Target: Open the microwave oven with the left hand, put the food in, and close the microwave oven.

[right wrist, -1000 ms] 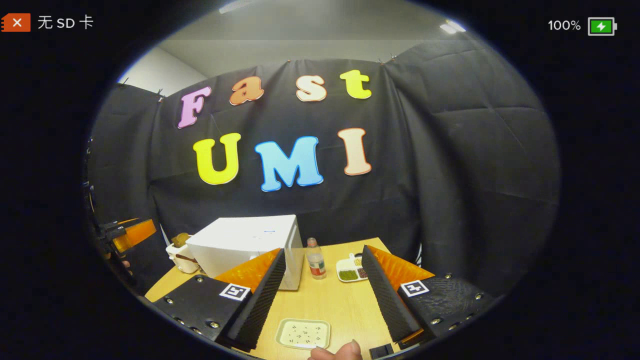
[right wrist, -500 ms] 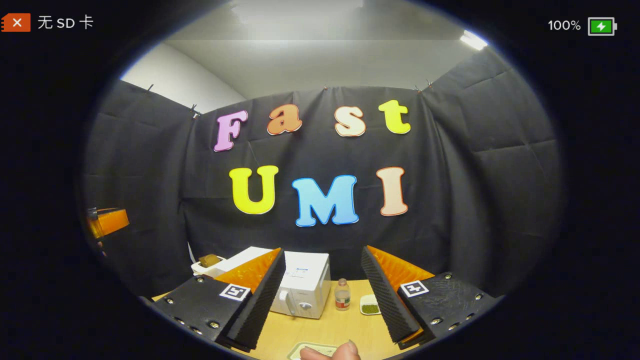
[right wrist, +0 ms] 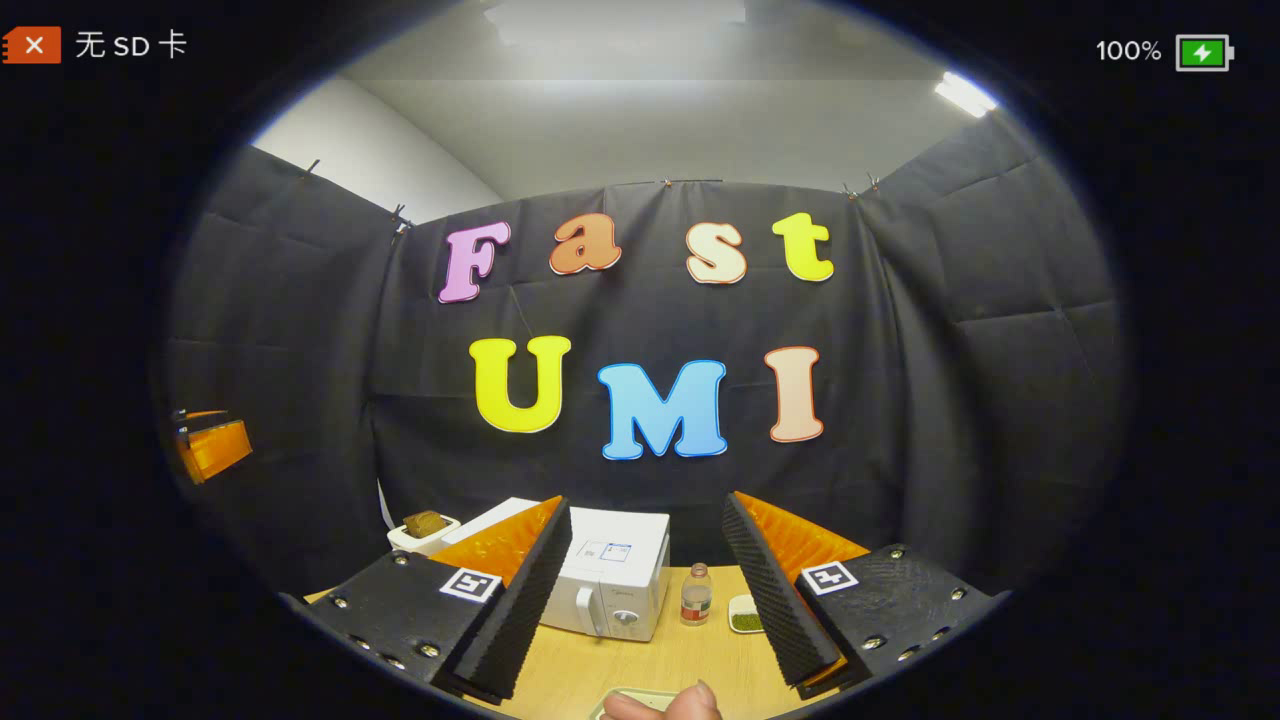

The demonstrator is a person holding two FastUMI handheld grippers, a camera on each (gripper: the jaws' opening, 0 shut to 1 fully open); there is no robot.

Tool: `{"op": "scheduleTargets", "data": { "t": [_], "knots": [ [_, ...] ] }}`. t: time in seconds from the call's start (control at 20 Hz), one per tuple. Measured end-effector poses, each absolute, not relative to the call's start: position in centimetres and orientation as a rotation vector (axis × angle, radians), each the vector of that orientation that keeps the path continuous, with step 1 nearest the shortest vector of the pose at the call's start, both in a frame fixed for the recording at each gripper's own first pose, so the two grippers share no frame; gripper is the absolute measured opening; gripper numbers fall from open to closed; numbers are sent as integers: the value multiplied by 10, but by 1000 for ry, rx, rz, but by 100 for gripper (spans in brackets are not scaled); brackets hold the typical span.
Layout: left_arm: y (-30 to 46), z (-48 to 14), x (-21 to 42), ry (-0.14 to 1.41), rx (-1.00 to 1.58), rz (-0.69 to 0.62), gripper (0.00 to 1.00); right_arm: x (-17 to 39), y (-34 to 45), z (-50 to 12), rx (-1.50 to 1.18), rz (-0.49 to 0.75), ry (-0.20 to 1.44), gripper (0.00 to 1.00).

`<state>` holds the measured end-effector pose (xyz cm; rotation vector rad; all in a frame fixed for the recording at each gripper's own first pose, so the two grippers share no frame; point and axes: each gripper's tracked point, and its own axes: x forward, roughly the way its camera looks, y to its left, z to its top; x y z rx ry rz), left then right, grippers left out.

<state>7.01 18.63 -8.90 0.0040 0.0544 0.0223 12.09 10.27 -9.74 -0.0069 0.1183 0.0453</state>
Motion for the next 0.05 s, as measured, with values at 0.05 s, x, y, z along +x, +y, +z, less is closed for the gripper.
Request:
{"op": "scheduleTargets", "data": {
  "t": [0.05],
  "knots": [
    [194, -92, 68, 57, -7, 24, 95, 122, 108, -95, 7, 45, 116, 93]
  ]
}}
